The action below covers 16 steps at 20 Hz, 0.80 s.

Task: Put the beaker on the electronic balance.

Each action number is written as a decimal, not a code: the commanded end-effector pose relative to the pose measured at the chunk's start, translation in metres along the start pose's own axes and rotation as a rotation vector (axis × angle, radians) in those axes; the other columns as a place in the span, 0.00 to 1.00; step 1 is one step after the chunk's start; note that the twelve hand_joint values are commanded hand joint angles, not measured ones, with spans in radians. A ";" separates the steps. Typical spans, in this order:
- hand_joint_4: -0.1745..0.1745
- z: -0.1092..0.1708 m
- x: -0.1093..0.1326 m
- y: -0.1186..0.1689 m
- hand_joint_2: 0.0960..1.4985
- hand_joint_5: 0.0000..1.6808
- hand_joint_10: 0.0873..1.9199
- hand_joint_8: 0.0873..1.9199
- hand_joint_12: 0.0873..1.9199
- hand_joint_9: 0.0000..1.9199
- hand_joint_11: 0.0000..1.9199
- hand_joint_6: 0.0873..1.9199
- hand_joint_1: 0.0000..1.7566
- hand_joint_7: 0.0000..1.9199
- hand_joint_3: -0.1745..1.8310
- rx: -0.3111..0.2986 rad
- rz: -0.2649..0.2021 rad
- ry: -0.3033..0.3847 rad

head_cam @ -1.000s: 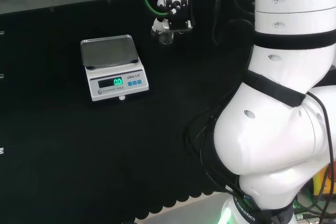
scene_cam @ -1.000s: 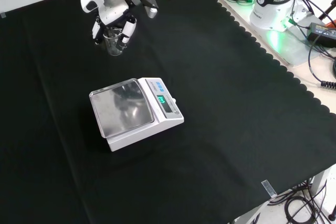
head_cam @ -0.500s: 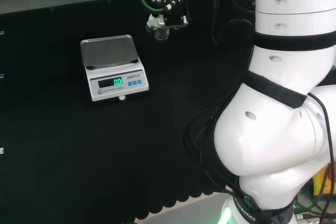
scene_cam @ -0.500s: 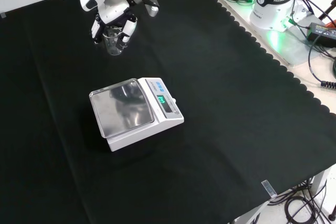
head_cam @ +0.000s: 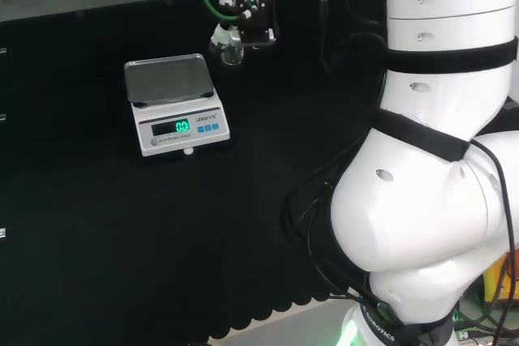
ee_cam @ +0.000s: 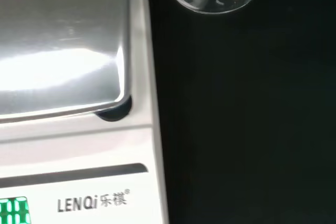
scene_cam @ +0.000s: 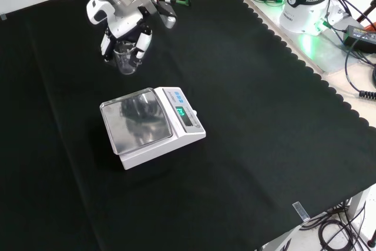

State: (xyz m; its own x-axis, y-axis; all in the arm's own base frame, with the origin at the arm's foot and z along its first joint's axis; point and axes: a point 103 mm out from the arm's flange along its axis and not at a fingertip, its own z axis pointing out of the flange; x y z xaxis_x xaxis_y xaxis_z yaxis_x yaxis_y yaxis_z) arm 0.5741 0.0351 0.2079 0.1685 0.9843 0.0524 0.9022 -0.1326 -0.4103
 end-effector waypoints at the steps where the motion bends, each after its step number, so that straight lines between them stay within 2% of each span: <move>1: 0.00 0.005 0.039 0.013 0.78 0.26 0.38 0.53 0.49 0.59 0.69 0.43 0.68 0.43 0.00 0.016 -0.059 -0.018; 7: 0.00 -0.005 0.070 0.015 0.78 0.25 0.37 0.53 0.49 0.59 0.69 0.42 0.68 0.43 0.00 0.023 -0.094 -0.070; 16: 0.00 0.001 0.109 0.023 0.78 0.24 0.35 0.52 0.47 0.60 0.70 0.42 0.67 0.43 0.00 0.041 -0.139 -0.091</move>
State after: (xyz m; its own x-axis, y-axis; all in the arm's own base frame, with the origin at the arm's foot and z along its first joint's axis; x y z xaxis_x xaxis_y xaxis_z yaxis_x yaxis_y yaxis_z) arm 0.6142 0.1129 0.2128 0.0423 0.9984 0.0376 0.9098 -0.0230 -0.4144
